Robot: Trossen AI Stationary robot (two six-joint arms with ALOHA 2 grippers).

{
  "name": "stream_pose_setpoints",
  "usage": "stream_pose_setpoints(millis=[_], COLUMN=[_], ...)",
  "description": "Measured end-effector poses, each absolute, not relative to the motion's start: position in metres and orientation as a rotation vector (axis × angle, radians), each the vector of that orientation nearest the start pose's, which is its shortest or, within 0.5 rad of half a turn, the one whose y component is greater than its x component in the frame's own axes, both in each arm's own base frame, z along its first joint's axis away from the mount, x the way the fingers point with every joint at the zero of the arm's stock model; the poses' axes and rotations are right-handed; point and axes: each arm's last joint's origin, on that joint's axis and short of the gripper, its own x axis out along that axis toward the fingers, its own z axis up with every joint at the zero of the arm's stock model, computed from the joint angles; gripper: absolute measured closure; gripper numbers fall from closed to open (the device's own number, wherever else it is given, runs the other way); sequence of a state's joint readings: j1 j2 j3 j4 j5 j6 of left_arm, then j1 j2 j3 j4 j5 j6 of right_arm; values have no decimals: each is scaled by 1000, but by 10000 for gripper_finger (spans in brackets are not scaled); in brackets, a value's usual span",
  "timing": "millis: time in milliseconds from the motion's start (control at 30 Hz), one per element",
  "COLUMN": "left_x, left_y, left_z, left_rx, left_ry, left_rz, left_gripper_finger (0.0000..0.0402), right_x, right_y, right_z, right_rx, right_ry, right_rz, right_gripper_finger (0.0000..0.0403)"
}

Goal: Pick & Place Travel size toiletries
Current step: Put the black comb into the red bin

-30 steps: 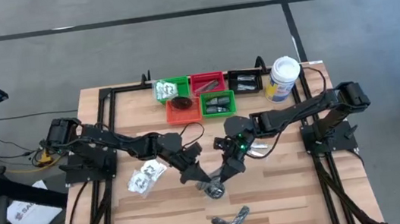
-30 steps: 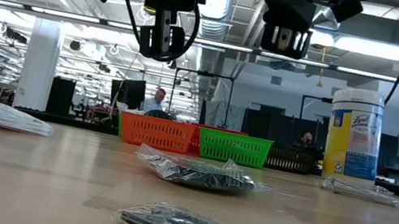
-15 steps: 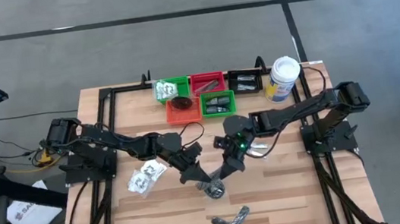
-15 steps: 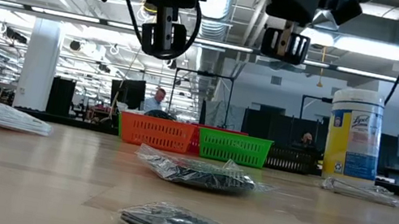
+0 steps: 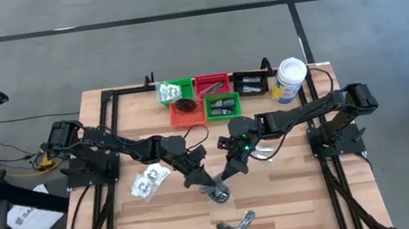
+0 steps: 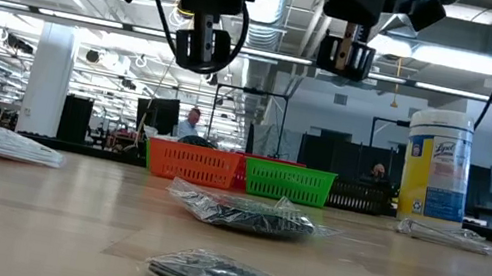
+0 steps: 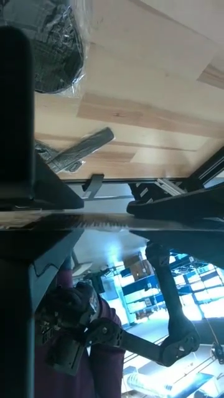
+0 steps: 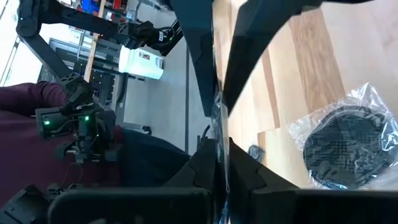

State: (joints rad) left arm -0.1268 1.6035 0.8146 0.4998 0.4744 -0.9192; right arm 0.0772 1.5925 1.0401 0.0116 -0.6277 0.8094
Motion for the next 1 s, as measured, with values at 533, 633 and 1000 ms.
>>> stream_pose_setpoints(millis=[533,633,1000], left_x=[294,276,242], left_y=[-15,-7,2], left_z=[290,315,349], left_rx=[-845,-782,-650], left_ry=[145,6,-209], left_rz=[-297,-228,-67], left_gripper_finger=[219,208,213], right_x=[343,342,327], right_y=[32,22,-49], right_z=[245,247,273], right_rx=[898,892,808], right_ry=[758,734,542], right_rz=[419,404,320], right_gripper_finger=[400,401,401])
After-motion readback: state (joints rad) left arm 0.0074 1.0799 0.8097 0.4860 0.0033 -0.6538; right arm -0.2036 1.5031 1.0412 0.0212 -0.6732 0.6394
